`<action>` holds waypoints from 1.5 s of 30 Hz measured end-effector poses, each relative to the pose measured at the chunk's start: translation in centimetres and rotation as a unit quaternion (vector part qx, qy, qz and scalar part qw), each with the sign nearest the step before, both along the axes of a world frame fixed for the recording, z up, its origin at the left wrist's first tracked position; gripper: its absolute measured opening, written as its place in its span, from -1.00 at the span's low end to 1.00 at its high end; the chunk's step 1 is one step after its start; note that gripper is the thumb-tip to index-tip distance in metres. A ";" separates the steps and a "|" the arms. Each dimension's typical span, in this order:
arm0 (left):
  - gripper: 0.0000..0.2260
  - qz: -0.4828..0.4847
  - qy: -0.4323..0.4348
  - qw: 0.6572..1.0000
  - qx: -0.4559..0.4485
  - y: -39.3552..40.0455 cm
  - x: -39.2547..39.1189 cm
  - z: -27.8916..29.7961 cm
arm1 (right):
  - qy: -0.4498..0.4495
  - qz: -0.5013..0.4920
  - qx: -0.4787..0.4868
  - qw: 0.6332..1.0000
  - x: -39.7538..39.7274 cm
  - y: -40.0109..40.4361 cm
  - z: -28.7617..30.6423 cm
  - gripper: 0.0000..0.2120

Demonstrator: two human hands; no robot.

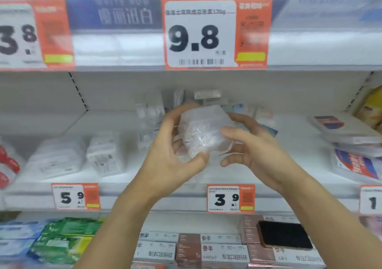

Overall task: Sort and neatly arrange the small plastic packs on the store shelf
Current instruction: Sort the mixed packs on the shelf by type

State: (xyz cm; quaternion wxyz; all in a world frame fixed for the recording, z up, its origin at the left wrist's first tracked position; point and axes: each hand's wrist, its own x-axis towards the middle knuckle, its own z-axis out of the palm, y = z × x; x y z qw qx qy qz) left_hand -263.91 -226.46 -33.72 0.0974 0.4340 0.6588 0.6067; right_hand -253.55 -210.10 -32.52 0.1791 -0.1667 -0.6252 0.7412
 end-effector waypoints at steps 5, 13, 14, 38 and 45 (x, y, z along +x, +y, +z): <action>-0.31 0.273 0.241 0.920 -0.143 -7.5 -6.0 -0.8 | 0.013 -0.082 0.038 0.996 -6.5 -5.1 1.0 -0.56; -0.23 0.368 0.102 0.842 -0.381 -15.5 -11.5 -4.3 | 0.145 -0.139 0.345 0.917 -21.2 -13.4 0.8 -0.60; -0.20 0.353 0.104 0.846 -0.387 -15.9 -11.8 -4.7 | 0.142 -0.107 0.395 0.901 -22.4 -14.2 0.3 -0.59; -0.38 0.404 0.115 0.839 -0.345 -15.1 -11.0 -3.9 | -0.063 -0.159 0.591 0.788 -23.3 -6.7 -0.1 -0.58; -0.35 0.400 0.130 0.831 -0.365 -14.7 -10.9 -3.8 | -0.183 -0.089 0.608 0.768 -23.8 -5.0 -1.4 -0.44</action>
